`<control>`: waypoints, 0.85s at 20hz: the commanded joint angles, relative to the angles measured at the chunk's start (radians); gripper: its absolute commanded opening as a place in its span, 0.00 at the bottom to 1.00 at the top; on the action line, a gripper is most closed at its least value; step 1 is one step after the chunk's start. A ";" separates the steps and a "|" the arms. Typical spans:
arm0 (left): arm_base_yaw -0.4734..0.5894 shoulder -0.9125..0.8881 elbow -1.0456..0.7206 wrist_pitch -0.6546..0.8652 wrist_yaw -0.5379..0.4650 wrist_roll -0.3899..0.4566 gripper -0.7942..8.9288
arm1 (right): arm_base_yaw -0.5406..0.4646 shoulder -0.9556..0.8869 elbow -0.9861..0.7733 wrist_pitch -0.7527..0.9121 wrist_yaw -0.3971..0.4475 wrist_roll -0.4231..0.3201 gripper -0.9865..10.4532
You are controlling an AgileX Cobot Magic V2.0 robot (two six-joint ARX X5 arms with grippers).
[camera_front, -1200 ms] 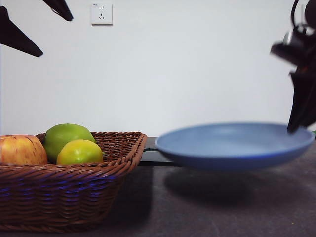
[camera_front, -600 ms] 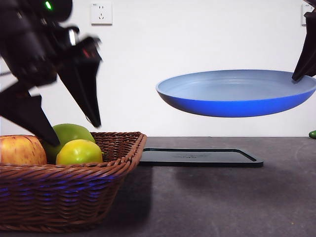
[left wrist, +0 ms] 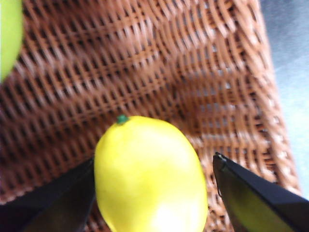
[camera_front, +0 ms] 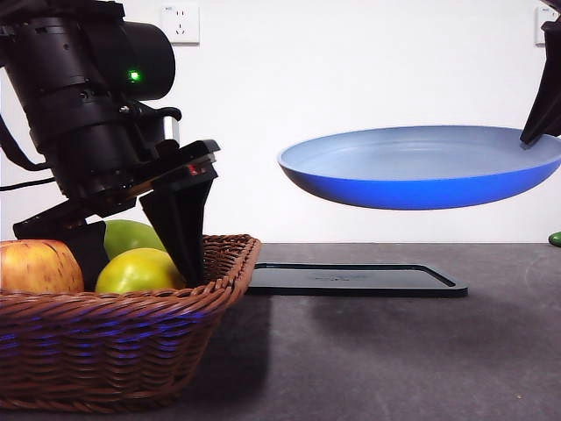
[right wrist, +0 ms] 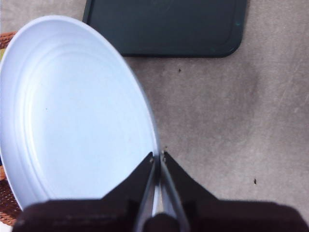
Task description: Take the lemon from the basket,put the lemon in the plate,hand out the plate
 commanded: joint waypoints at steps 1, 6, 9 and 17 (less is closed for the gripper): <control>-0.007 0.015 0.020 -0.014 -0.007 0.029 0.40 | 0.000 0.003 0.016 0.009 -0.003 0.006 0.09; -0.008 -0.034 0.092 -0.058 0.000 0.065 0.29 | 0.000 0.004 0.016 0.010 0.082 0.006 0.09; -0.010 -0.089 0.213 -0.121 0.053 0.068 0.29 | 0.000 0.026 0.016 0.011 0.101 0.008 0.09; -0.230 -0.088 0.336 -0.005 0.108 0.069 0.29 | 0.023 0.185 0.016 0.005 -0.103 0.011 0.09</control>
